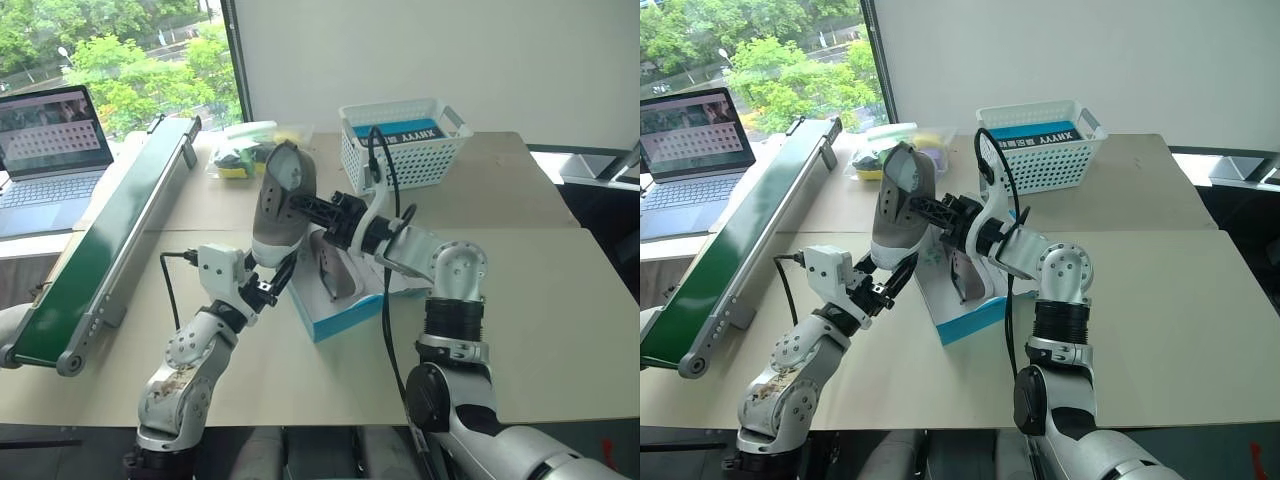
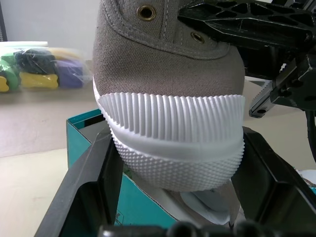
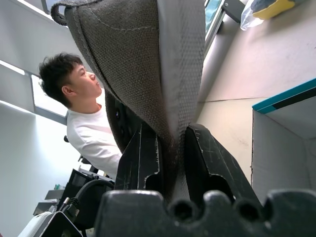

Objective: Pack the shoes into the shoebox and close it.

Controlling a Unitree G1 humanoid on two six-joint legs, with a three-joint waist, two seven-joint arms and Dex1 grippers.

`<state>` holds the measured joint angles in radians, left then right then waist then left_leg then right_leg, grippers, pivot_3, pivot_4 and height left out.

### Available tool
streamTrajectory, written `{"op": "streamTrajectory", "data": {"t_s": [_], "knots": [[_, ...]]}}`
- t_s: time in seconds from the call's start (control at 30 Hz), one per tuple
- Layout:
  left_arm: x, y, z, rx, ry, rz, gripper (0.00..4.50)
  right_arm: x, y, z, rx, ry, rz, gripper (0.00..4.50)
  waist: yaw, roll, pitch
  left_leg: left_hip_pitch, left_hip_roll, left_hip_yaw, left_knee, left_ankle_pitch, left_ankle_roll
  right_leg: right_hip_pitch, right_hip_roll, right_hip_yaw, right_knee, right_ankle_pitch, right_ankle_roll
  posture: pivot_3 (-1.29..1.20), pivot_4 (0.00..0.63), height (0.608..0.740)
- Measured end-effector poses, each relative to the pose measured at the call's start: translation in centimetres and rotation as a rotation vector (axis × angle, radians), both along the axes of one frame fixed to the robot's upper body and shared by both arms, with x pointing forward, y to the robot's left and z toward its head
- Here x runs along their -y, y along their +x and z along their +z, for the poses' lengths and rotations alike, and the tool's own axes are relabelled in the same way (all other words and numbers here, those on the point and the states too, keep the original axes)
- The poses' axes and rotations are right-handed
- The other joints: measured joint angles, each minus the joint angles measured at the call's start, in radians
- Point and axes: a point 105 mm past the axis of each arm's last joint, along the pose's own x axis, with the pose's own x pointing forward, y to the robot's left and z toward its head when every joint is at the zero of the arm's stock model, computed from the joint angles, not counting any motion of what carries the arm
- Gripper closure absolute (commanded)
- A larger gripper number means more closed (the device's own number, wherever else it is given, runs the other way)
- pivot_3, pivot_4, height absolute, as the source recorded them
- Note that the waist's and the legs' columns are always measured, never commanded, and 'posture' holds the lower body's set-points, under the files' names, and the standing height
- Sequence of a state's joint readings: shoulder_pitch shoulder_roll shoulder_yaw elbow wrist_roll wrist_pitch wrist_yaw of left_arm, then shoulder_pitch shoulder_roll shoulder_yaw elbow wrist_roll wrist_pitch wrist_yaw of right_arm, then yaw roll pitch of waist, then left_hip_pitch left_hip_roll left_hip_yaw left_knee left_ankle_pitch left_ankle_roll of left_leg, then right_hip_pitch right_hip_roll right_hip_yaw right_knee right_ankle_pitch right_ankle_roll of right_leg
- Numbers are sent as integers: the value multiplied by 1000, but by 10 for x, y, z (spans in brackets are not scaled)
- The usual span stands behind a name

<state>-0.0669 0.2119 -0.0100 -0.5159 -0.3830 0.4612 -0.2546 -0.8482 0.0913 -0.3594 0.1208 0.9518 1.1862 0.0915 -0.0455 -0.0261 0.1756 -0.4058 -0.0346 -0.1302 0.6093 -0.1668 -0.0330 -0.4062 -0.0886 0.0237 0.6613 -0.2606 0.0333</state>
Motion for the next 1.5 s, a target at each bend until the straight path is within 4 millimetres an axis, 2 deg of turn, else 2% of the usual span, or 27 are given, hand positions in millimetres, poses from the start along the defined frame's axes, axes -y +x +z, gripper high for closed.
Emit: {"op": "streamTrajectory", "data": {"t_s": [0.03,0.1,0.2,0.37,0.4,0.43,0.53,0.57,0.63,0.67,0.73,0.83,0.97,1.03,1.23,1.5], "knots": [[0,0,0,1,10,3,1648,0,0,0,-2,-3,-2,4244,0,0,0,0,0,0,0,0,0,0,0,0,0,0,0,0,150,729],[-1,0,0,7,23,11,858,0,0,0,-2,-4,-4,4246,0,0,0,0,0,0,0,0,0,0,0,0,0,0,0,0,150,729],[-2,0,-2,8,66,9,43,1,1,2,-1,9,-10,4246,0,0,0,0,0,0,0,0,0,0,0,0,0,0,0,0,150,729],[2,-6,-15,-24,142,-47,43,19,22,-2,-54,44,-167,4246,1,1,1,0,0,0,0,0,0,0,0,0,0,0,0,0,150,729],[-1,-8,-18,-35,144,-46,43,28,35,1,-82,68,-245,4246,-1,3,2,0,0,0,0,0,0,-1,0,0,0,0,0,0,150,729],[-1,-8,-19,-36,144,-47,43,31,39,4,-80,77,-270,4246,-1,4,2,-1,0,0,0,0,0,-1,0,1,0,0,0,0,150,729],[-9,-11,-24,-52,167,-39,43,48,52,30,45,-51,-367,4246,-2,7,4,-1,0,1,-2,0,0,-3,0,1,0,0,0,0,150,729],[-14,-12,-26,-62,173,-30,43,54,54,40,127,-143,-382,4246,-1,7,5,-2,0,1,-2,0,0,-3,0,1,0,0,0,0,150,729],[-23,-15,-31,-78,191,-10,43,59,52,50,252,-322,-351,4246,0,7,5,-3,0,1,-1,-1,1,-3,0,1,-2,0,0,0,150,729],[-25,-15,-31,-79,197,-7,43,55,48,49,278,-376,-312,4246,-1,7,5,-3,0,2,-1,-1,1,-3,-1,1,-2,0,0,0,150,729],[-26,-15,-29,-67,197,-7,43,50,41,42,294,-472,-219,4246,-4,8,5,-3,0,2,-1,-1,1,-3,-1,1,-1,0,0,0,150,729],[-29,-16,-29,-68,206,-4,43,44,23,27,227,-607,-26,4246,0,8,5,-3,0,2,0,-1,1,-3,0,1,-1,0,0,0,150,729],[-31,-16,-30,-69,210,-4,43,40,4,23,160,-655,125,4246,2,8,5,-3,0,2,0,-1,1,-3,-1,1,-2,0,0,0,150,729],[-31,-16,-30,-69,209,-5,43,38,-1,14,115,-682,164,4246,2,8,5,-3,0,2,0,-1,1,-3,-1,1,-2,0,0,0,150,729],[-31,-17,-29,-67,209,-9,43,32,-2,-25,28,-847,229,4246,1,8,5,-3,0,2,0,-1,1,-3,0,1,-2,0,0,0,150,729],[-32,-19,-31,-73,206,-6,43,14,13,-71,42,-979,294,4246,0,8,5,-3,0,2,0,-1,1,-3,0,2,-1,0,0,0,150,729]]}}
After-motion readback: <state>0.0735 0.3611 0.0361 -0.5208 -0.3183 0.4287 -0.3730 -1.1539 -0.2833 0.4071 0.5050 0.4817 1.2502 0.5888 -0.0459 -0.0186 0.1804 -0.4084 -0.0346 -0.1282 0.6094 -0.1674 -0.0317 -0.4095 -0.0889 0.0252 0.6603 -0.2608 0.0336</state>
